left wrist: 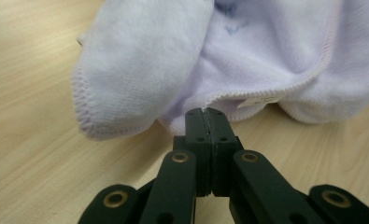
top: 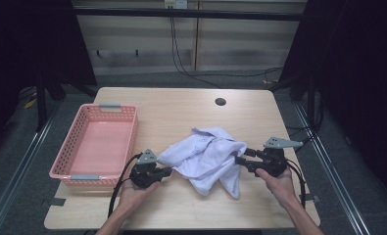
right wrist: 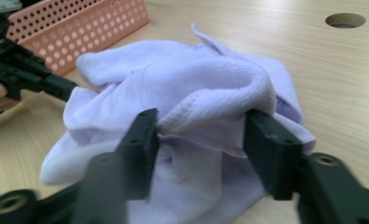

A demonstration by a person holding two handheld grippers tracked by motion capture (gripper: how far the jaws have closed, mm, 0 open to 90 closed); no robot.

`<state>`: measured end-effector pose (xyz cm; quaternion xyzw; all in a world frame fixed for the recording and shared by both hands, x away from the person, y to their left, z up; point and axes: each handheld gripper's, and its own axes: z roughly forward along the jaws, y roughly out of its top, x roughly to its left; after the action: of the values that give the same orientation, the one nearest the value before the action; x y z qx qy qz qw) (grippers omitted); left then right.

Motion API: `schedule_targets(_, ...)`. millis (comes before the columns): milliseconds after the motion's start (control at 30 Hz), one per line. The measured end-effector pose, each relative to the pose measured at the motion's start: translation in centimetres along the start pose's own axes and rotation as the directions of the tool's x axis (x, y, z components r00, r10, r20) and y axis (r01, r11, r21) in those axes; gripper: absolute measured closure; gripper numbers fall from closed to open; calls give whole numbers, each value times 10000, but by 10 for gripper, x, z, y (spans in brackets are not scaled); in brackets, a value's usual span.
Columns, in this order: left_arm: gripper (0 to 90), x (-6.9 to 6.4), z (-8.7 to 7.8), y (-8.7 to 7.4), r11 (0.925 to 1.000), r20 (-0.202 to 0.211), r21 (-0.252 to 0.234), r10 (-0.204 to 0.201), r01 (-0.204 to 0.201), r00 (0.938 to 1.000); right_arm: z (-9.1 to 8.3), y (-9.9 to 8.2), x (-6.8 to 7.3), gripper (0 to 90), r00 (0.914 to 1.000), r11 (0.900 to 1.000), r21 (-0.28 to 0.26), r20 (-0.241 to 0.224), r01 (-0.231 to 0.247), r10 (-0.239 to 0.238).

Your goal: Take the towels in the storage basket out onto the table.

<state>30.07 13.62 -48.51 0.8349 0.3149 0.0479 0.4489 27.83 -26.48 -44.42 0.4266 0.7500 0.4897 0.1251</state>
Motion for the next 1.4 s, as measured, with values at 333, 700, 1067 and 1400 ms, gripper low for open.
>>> schedule_targets(333, 896, 6, -43, 28, 9735, 331, -2175, -648, 705, 9973, -25, 22, -26, 856, 9982, 9939, -1086, 545, -190, 250)
schedule_targets(700, 900, 22, -86, 98, 9139, -147, -3967, -1004, 863, 9948, -42, 100, -48, 864, 9939, 9759, -2184, 1083, 34, 208)
schedule_targets(1067, 900, 32, -115, 126, 9029, -604, -4273, -801, 468, 9950, -61, 160, -48, 864, 9944, 9619, -2719, 1060, 297, -8)
schedule_targets(1400, 800, 21, -22, 86, 9660, 689, -2437, -711, 859, 9951, -26, 115, -48, 864, 9973, 9881, -1527, 732, 204, -93)
